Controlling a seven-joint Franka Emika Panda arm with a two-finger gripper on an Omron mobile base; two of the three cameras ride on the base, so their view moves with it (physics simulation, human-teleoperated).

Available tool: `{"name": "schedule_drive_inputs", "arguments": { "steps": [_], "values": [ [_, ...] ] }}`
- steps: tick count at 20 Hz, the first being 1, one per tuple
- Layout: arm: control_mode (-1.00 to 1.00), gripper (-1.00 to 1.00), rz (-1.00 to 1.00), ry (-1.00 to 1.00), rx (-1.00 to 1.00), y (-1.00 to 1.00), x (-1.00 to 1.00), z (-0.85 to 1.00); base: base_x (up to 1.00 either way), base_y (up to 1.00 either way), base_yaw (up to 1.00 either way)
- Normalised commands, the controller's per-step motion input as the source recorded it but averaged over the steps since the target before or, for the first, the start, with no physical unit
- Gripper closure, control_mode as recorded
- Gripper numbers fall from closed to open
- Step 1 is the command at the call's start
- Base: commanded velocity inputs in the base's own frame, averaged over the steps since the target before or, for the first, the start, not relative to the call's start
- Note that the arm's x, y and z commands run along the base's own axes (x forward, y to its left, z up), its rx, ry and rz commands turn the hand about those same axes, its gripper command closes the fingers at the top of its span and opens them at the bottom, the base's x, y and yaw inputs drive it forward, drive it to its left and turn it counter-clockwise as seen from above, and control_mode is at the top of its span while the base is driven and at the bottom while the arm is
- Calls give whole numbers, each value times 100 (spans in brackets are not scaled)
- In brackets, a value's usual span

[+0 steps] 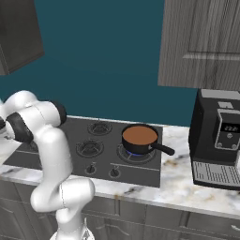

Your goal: Pick up the sugar cube(s) and place them in the saucepan with hot chocolate.

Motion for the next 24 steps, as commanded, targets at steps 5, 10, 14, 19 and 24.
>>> {"name": "schedule_drive_inputs", "arguments": {
  "steps": [5, 10, 14, 19, 24],
  "values": [
    [-100, 100, 0, -13, 11, -74, -9, 48, 0, 0, 0],
    [-100, 100, -2, -6, 12, -97, -6, 56, 0, 0, 0],
    [-100, 100, -11, 0, 8, -100, 0, 59, 0, 0, 0],
    [-100, 100, -16, 0, 7, -100, 0, 56, 0, 0, 0],
    [-100, 100, -21, 1, 4, -100, 0, 53, 0, 0, 0]
  ]
}}
